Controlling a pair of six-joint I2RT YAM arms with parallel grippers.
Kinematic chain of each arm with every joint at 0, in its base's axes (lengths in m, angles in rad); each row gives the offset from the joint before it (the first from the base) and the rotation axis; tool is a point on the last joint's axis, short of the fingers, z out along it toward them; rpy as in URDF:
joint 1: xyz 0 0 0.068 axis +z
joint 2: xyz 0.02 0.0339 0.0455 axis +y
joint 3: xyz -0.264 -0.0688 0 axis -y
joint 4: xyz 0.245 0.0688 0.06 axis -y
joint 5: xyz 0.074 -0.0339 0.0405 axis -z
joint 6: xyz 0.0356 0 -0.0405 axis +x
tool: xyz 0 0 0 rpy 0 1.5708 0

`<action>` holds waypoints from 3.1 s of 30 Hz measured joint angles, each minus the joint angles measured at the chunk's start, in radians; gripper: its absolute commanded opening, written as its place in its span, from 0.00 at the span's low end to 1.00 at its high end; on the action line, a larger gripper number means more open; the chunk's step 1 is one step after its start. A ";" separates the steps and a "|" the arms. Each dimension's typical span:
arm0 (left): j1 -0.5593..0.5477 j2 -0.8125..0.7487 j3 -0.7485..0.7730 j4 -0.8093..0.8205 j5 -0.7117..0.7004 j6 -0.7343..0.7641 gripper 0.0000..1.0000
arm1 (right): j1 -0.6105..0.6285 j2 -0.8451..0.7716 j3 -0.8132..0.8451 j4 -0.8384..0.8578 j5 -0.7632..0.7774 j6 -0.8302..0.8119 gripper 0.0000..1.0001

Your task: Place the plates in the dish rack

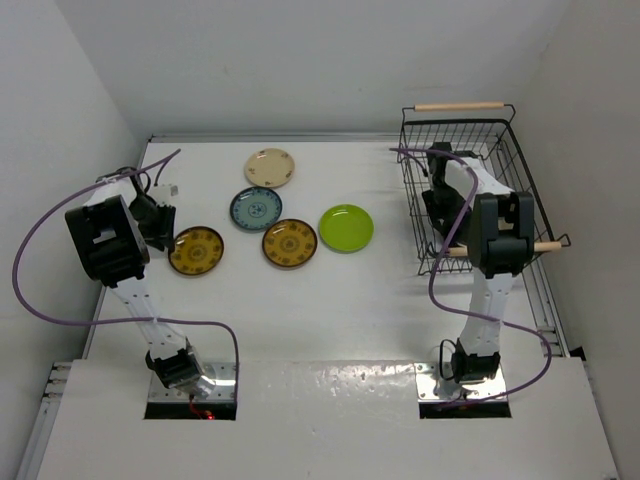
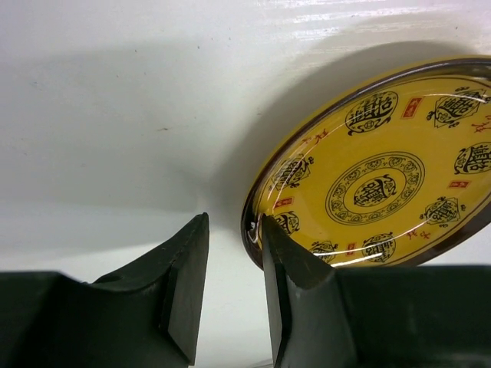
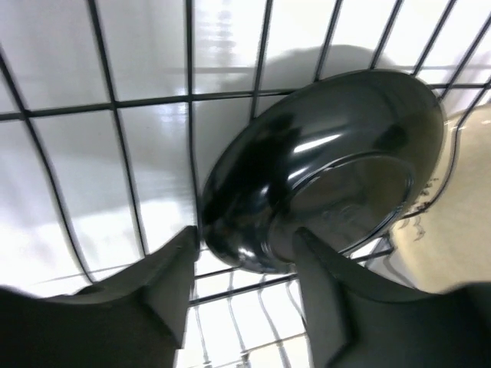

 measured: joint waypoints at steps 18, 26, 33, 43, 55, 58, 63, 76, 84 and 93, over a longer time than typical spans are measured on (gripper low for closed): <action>0.000 0.000 0.002 -0.005 -0.003 0.015 0.38 | -0.018 -0.171 -0.013 0.017 -0.052 -0.024 0.81; 0.000 0.000 0.002 -0.005 -0.003 0.018 0.38 | -0.110 -0.127 -0.033 -0.015 -0.016 -0.019 0.87; 0.000 0.000 0.002 -0.006 -0.003 0.021 0.38 | -0.114 -0.082 -0.107 -0.041 -0.017 -0.039 0.88; 0.000 0.000 0.002 -0.009 -0.003 0.025 0.38 | -0.095 -0.102 -0.201 0.005 -0.044 -0.139 0.89; 0.000 0.000 0.021 -0.027 -0.003 0.027 0.38 | -0.060 -0.183 -0.374 0.278 0.076 -0.185 0.76; 0.000 0.000 0.021 -0.034 -0.003 0.029 0.38 | -0.032 -0.221 -0.433 0.359 0.094 -0.203 0.61; 0.000 0.000 0.021 -0.037 -0.004 0.029 0.38 | 0.011 -0.293 -0.507 0.473 0.121 -0.226 0.50; 0.000 0.000 0.021 -0.041 -0.003 0.029 0.38 | 0.019 -0.439 -0.565 0.601 0.151 -0.264 0.16; 0.000 0.000 0.021 -0.041 -0.003 0.029 0.38 | 0.014 -0.462 -0.565 0.611 0.224 -0.260 0.00; 0.000 0.000 0.021 -0.041 -0.003 0.037 0.38 | -0.090 -0.537 -0.564 0.595 0.199 -0.196 0.00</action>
